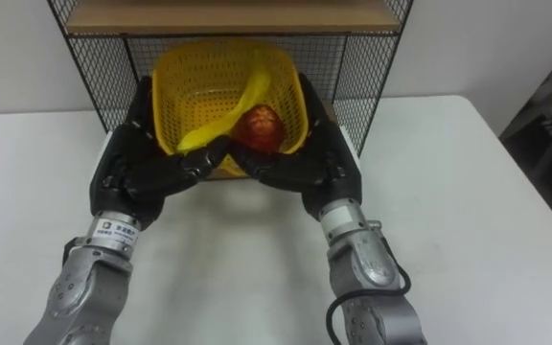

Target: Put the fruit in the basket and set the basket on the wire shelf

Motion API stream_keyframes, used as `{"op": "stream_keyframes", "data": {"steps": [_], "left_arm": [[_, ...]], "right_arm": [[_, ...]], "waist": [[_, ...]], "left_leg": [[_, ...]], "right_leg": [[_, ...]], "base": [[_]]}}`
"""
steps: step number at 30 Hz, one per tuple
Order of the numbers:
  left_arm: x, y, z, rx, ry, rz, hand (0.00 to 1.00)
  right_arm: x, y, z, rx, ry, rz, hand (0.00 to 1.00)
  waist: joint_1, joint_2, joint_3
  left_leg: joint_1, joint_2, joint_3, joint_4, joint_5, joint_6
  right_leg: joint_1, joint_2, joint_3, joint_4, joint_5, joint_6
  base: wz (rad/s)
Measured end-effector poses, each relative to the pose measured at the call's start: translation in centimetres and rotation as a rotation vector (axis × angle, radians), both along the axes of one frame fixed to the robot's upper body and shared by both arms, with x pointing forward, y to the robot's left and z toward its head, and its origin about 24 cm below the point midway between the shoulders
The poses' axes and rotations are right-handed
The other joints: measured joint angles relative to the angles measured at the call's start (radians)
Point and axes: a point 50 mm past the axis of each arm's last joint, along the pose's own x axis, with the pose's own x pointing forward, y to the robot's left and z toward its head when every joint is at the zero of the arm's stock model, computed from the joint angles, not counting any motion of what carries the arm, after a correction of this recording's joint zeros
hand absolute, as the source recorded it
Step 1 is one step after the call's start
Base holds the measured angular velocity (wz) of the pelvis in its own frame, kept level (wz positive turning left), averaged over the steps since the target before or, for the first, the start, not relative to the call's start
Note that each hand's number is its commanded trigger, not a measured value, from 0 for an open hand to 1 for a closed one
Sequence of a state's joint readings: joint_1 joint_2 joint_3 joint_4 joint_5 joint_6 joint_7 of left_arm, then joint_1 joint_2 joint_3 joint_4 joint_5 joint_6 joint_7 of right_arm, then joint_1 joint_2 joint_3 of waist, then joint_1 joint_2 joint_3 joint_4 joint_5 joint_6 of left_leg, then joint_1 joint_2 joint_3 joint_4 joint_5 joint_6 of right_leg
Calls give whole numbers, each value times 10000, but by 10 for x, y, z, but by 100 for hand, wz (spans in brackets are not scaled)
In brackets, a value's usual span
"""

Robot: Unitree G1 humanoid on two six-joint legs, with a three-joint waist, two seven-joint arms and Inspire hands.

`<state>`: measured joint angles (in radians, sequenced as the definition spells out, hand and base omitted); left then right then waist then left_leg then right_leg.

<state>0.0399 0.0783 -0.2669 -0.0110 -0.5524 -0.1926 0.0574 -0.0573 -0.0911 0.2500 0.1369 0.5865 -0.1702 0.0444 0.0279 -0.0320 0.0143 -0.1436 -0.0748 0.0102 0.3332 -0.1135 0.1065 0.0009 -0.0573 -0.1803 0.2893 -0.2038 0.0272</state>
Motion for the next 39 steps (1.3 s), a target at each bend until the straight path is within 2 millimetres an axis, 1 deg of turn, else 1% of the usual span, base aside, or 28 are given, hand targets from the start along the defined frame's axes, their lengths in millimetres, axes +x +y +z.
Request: {"op": "stream_keyframes", "data": {"steps": [3,8,11,12,13,14,15,18,20,21,23,24,25,27,29,34,35,39], "left_arm": [[0,0,0,10,19,-24,0],[1,-1,0,18,86,-81,0],[7,-1,3,50,63,-127,0],[10,0,5,92,45,-92,0],[15,1,5,160,30,-60,0],[17,1,5,193,63,-53,0],[23,1,3,267,202,-29,0],[33,-2,-1,409,649,136,0],[37,-3,-3,432,889,225,0],[42,-4,-4,557,1042,163,0],[50,-8,-1,724,1214,93,0],[54,-9,3,760,1205,92,0],[59,-9,6,774,1251,173,0],[66,-7,8,785,1422,261,0],[72,-7,8,739,1616,371,0],[87,-9,1,910,2656,360,0],[90,-9,-1,1043,2936,329,0],[95,-8,-7,1239,3550,346,0]], "right_arm": [[0,0,0,-35,41,-83,0],[0,-1,-1,-56,112,-180,0],[3,-4,0,-199,195,-229,0],[7,-4,2,-231,213,-262,0],[11,-4,4,-261,197,-279,0],[13,-4,6,-272,178,-294,0],[17,-5,7,-322,204,-297,0],[24,-7,9,-687,312,-358,0],[32,-6,8,-875,523,-336,0],[39,-8,8,-957,753,-406,0],[47,-11,11,-1040,969,-564,0],[51,-11,15,-1100,934,-588,0],[56,-11,20,-1170,911,-610,0],[61,-10,26,-1353,871,-536,0],[69,-10,27,-1546,1071,-542,0],[84,-14,29,-1783,1755,-931,0],[87,-14,29,-1764,1856,-942,0],[96,-15,24,-1749,2337,-960,0]], "waist": [[0,39,27],[-7,60,29],[-13,55,42],[-12,60,47],[-12,54,82],[-7,53,81],[-14,45,100],[-6,44,99],[-50,35,101],[-95,32,102],[-124,18,94],[-134,18,96],[-144,17,98],[-157,15,97],[-172,-7,88],[-156,-12,85],[-170,-10,85],[-194,5,83]], "left_leg": [[114,-4,26,-73,18,-26],[164,3,39,-78,21,-31],[215,5,37,-83,23,-33],[271,9,37,-125,36,-46],[379,10,40,-249,90,-67],[421,12,39,-317,130,-60],[514,11,35,-424,187,-56],[563,10,30,-513,228,-70],[563,-6,10,-598,297,-46],[541,-9,-22,-601,307,-52],[479,-38,-144,-611,323,-67],[452,-43,-157,-671,361,-69],[466,-48,-144,-774,436,-41],[543,-58,-138,-892,520,-51],[665,-61,-135,-994,565,-74],[852,-56,-153,-994,576,-85],[863,-51,-146,-993,576,-86],[862,-44,-146,-993,576,-86]], "right_leg": [[73,-21,8,10,1,-1],[123,-83,-35,9,1,-2],[183,-1,12,-24,6,0],[250,18,38,-107,39,-2],[360,33,46,-246,112,0],[407,45,45,-333,156,2],[505,48,10,-463,221,-7],[562,58,7,-551,285,-4],[535,51,-3,-553,321,36],[518,41,-62,-561,331,31],[529,49,-148,-650,339,21],[500,57,-149,-695,359,29],[488,60,-140,-707,401,-22],[497,55,-127,-700,408,-34],[555,51,-100,-679,396,-52],[727,62,-108,-704,388,-66],[749,63,-121,-719,421,-114],[770,73,-115,-749,454,-152]], "base": [[0],[0],[0],[0],[0],[0],[0],[0],[2],[7],[14],[15],[8],[3],[0],[-1],[0],[1]]}}
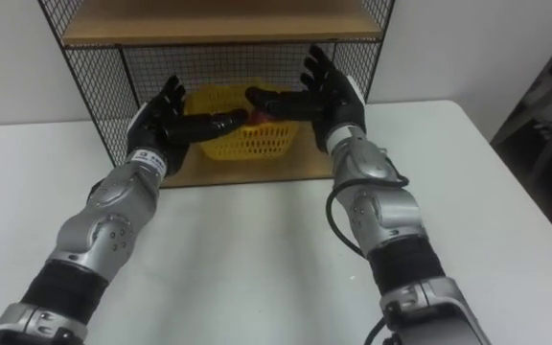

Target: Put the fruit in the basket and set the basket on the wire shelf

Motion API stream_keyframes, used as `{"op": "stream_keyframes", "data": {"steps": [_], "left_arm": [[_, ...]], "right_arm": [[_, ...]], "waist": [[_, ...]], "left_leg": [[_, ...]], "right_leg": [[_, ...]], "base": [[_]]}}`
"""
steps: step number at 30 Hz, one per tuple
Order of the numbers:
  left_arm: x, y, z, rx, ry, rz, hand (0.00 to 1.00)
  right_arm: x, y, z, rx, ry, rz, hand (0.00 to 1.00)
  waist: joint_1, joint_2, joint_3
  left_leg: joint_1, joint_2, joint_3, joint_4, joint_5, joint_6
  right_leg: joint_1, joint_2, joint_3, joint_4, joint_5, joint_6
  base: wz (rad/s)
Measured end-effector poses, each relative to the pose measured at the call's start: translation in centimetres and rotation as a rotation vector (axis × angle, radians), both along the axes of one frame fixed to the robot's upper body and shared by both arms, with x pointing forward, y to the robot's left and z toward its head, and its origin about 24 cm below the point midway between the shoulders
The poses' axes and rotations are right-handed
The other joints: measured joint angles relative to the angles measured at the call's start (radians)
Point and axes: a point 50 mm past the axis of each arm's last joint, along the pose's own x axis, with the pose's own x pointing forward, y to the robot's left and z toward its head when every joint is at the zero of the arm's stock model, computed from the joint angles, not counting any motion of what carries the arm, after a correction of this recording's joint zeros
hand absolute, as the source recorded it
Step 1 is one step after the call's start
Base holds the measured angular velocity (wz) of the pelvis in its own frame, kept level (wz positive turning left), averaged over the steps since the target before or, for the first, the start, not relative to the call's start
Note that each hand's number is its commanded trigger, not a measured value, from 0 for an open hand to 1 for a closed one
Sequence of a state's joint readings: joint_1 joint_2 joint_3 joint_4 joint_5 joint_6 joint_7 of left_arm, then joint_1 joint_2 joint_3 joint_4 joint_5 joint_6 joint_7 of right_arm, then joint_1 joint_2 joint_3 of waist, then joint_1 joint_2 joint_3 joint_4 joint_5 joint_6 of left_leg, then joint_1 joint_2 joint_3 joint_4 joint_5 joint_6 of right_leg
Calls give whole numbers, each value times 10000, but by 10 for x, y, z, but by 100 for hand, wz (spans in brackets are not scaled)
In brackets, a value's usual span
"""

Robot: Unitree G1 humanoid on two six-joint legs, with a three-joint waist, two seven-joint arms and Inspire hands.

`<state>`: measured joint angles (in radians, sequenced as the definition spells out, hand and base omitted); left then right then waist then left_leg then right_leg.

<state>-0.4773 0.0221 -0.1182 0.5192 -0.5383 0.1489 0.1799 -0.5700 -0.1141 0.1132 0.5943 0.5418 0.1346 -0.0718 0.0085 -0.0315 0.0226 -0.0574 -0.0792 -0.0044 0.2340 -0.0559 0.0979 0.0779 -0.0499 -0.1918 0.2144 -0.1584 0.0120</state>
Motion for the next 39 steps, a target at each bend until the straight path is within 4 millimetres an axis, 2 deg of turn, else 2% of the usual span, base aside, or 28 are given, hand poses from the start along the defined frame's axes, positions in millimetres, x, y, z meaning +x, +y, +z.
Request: {"op": "stream_keyframes", "data": {"steps": [9,15,20,27,30,35,37,39], "left_arm": [[1,16,-9,-217,716,643,0],[2,18,-20,-2,1396,711,0],[1,19,-23,151,1523,699,0],[2,21,-23,187,1511,736,0],[3,23,-19,263,1289,752,0],[-1,31,4,223,61,831,0],[-3,31,11,162,-327,812,0],[-9,32,21,132,-894,811,0]], "right_arm": [[4,0,-8,476,622,-174,0],[5,8,-15,529,1018,-98,0],[3,6,-22,194,1267,-86,0],[3,6,-21,221,1235,-36,0],[1,3,-20,170,1071,-66,0],[-6,-9,-13,35,415,-195,0],[-14,-13,-14,31,240,-251,0],[-26,-15,-17,119,95,-275,0]], "waist": [[-8,118,-19],[0,144,-26],[-21,186,-35],[-43,400,-148],[-3,383,-161],[136,329,-197],[233,270,-235],[250,146,-316]], "left_leg": [[-10,8,-25,12,-3,-4],[-5,4,-40,-47,-1,-6],[-18,-2,-59,12,-1,-6],[-5,-6,-77,-1,7,-12],[-13,-12,-98,-24,5,-14],[22,-9,-72,-116,31,-42],[80,-3,-53,-118,43,-49],[131,2,-59,-134,53,-56]], "right_leg": [[48,16,-26,-85,29,9],[65,24,-18,-98,39,-2],[56,21,-53,-109,39,-2],[66,13,-64,-97,37,-2],[72,11,-81,-93,21,8],[39,9,-29,-80,22,2],[69,-3,-22,-75,23,0],[123,-16,-26,-98,20,2]], "base": [[0],[0],[0],[0],[0],[-2],[-2],[0]]}}
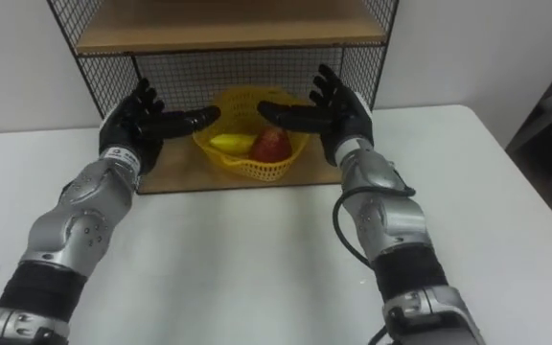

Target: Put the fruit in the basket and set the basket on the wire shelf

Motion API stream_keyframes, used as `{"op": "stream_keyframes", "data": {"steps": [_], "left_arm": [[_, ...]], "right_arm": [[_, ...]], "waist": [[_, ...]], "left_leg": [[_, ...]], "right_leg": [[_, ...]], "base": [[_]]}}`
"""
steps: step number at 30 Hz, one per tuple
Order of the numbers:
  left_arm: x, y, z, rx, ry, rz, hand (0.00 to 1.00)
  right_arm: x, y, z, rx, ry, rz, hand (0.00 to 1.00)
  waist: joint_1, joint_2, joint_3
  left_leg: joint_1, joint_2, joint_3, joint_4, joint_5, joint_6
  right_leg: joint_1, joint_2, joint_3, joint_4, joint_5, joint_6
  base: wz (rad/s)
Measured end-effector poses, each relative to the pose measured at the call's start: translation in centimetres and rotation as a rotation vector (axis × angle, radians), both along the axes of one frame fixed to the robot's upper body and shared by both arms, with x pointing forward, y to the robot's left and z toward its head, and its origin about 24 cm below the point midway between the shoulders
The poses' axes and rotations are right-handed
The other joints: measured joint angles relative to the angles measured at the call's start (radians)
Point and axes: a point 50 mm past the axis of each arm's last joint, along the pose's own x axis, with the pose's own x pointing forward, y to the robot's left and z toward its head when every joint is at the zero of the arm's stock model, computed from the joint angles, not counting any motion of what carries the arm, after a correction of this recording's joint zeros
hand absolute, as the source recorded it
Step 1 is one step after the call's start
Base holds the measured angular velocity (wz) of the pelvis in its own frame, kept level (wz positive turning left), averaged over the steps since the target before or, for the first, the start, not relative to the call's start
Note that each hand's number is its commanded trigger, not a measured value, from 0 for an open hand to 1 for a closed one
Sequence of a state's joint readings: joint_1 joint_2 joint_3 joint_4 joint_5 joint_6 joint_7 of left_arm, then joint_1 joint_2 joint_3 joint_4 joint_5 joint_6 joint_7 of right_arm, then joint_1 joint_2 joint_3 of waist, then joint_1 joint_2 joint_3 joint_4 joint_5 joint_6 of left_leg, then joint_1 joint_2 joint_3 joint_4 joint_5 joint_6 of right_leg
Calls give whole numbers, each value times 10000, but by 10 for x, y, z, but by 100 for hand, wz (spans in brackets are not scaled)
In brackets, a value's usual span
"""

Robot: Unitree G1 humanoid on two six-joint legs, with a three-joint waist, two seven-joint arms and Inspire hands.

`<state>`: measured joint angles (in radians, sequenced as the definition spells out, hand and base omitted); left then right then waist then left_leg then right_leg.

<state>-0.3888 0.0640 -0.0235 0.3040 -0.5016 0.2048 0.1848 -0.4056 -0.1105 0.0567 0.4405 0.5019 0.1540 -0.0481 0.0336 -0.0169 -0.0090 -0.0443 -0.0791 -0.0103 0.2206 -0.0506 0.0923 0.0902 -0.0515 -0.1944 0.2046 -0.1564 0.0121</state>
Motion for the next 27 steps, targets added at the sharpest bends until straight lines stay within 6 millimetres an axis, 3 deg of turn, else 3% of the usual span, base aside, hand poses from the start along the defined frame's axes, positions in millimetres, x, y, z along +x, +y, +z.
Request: {"op": "stream_keyframes", "data": {"steps": [7,12,14,18,27], "left_arm": [[-27,10,-5,1362,-422,4,0],[-36,11,1,1654,-964,-499,0],[-38,10,5,1562,-1197,-589,0],[-46,9,7,1481,-1537,-746,0],[-72,14,-3,1343,-1639,-807,0]], "right_arm": [[-21,-5,-5,-216,-233,61,0],[-33,-4,6,-90,-953,326,0],[-34,-4,8,-38,-1153,469,0],[-45,-7,12,-126,-1449,517,0],[-67,-14,17,-131,-1973,447,0]], "waist": [[-71,-103,-22],[-39,-110,-16],[-65,-88,3],[-67,56,136],[-88,95,120]], "left_leg": [[293,33,-18,-54,-6,-11],[230,29,-42,-76,13,-41],[240,30,-41,-116,13,-39],[205,30,-32,-134,16,-40],[88,65,70,-170,17,-42]], "right_leg": [[368,0,-87,-187,-29,13],[349,-14,-192,-242,-6,28],[403,15,-159,-372,67,73],[337,26,-92,-377,56,44],[129,29,29,-339,59,17]], "base": [[0],[3],[0],[-1],[-5]]}}
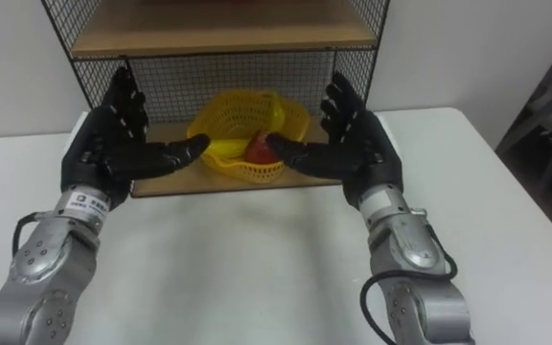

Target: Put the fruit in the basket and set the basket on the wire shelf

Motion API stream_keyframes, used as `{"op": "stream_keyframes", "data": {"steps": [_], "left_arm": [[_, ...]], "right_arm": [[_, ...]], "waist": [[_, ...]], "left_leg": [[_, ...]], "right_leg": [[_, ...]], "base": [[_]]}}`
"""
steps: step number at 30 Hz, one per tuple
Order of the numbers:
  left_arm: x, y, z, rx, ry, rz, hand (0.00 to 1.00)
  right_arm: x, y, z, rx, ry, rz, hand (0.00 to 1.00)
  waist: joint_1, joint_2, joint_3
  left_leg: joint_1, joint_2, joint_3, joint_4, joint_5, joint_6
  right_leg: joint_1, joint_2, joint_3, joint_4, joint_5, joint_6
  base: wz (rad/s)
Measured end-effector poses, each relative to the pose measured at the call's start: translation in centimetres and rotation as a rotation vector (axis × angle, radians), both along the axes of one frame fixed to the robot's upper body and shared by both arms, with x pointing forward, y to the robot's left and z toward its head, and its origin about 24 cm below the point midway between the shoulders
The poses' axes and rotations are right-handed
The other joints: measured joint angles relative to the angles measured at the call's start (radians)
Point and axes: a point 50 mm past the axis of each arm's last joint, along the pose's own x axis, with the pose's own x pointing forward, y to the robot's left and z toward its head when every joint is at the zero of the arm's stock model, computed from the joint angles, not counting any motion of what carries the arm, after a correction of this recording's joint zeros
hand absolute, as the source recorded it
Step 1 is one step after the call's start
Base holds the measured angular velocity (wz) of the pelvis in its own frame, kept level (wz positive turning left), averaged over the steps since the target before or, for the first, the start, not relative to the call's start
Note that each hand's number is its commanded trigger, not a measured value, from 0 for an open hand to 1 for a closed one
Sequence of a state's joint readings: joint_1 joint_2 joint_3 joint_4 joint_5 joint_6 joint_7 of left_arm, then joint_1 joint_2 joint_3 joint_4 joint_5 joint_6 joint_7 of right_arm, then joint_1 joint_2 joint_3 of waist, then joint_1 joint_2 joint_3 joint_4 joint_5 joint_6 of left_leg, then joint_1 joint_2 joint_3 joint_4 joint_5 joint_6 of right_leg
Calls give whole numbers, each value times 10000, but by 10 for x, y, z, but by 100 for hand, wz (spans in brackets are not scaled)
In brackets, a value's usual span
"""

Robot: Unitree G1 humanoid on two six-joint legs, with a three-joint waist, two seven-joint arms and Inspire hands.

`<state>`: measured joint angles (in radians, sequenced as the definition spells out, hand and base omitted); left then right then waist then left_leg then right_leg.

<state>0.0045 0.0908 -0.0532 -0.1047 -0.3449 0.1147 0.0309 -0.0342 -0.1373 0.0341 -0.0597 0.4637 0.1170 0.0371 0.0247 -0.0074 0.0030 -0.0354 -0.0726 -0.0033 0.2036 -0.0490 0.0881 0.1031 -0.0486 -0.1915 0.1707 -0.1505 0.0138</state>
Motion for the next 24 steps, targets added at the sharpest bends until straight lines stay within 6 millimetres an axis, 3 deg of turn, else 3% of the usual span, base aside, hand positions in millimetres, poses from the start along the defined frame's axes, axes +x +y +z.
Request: {"op": "stream_keyframes", "data": {"steps": [3,9,13,17,21,24], "left_arm": [[-16,0,-6,-40,38,-155,0],[-58,13,-39,-643,1218,256,0],[-68,24,-41,-595,1144,752,0],[-67,44,-23,-574,-8,1859,0],[-72,78,9,-302,-1648,3931,0],[-81,98,27,-11,-2559,5496,0]], "right_arm": [[-17,0,-3,187,-244,-61,0],[-57,-10,-32,201,887,-300,0],[-69,-19,-33,121,863,-576,0],[-72,-34,-16,-331,-37,-1384,0],[-77,-54,5,-867,-1164,-2765,0],[-81,-70,9,-1512,-1296,-3993,0]], "waist": [[-15,1,-5],[83,-11,-93],[90,-3,-77],[147,27,-64],[152,83,14],[274,81,-34]], "left_leg": [[-40,29,65,19,-1,0],[38,85,189,7,-39,-24],[46,82,189,7,-45,-35],[-48,93,226,15,-61,-63],[-74,97,226,-32,-50,-81],[-80,97,221,-48,-49,-84]], "right_leg": [[-16,11,7,-6,41,35],[-22,17,114,33,5,-34],[-44,54,281,76,-7,-33],[-200,62,357,193,-68,-40],[-239,74,359,159,-67,-48],[-280,75,346,186,-71,-55]], "base": [[-2],[-9],[-2],[-3],[0],[-4]]}}
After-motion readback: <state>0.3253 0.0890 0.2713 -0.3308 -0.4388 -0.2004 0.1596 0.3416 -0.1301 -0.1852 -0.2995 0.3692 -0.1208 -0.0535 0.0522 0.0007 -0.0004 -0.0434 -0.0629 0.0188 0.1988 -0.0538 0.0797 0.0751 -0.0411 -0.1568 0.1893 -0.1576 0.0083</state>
